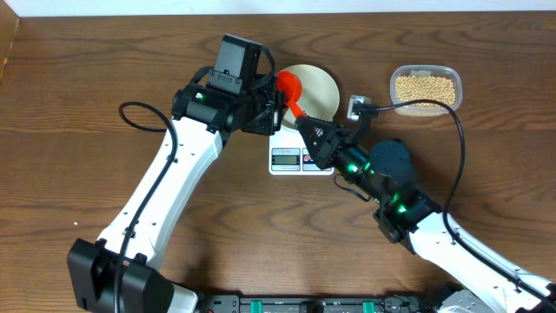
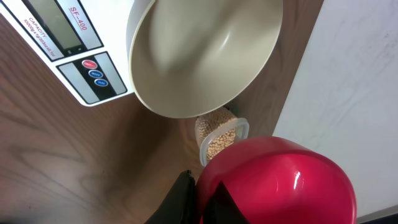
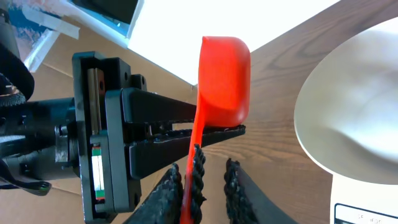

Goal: Scoop item into bowl and weigh 50g on scale
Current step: 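Close right gripper on the scoop handle and release left gripper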

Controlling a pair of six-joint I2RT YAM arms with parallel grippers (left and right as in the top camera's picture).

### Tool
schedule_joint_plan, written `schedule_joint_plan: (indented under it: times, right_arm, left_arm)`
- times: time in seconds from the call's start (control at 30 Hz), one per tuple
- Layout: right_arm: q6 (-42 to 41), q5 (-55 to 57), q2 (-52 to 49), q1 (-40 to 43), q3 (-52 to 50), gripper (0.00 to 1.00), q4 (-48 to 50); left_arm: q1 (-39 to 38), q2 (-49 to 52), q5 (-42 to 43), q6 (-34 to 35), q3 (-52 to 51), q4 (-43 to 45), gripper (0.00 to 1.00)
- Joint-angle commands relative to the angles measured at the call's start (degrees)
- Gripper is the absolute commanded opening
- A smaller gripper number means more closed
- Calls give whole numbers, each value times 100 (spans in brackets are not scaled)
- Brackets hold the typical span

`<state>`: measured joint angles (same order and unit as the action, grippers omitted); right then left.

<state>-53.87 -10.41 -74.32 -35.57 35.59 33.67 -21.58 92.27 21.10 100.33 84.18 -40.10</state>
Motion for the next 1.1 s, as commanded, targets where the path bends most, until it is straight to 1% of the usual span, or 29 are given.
schedule_joint_plan:
  times: [0.0,0.1,0.47,0.57,0.63,0.87,0.93,1.03,1.07]
  right_arm:
    - [-17,328,-7,-92,94,21,-7]
    - [-37,400,-7,-92,94,19,-9]
    - [-37,452,-7,-92,94,19,-4]
    - [-59,481,-37,-92,94,18,2]
    - [-98,520,-87,-92,94,16,2]
    - [-101,540,-107,-92,94,15,4]
    - [-101,540,-107,-92,94,11,4]
    - [-101,540,-107,-92,94,1,4]
    - [-101,540,-107,-92,94,1,2]
  left_arm:
    - [-15,20,55,7,42,-31,8]
    - [-15,22,57,4,42,-76,7]
    - [-15,22,57,4,42,-146,7]
    - [-15,22,57,4,42,-151,7]
    - [-42,20,57,4,42,-168,7]
    - [-127,22,52,4,42,-168,7]
    - [-127,22,52,4,42,-166,8]
    - [-127,22,52,4,42,-170,7]
    - [-127,22,52,4,42,-175,7]
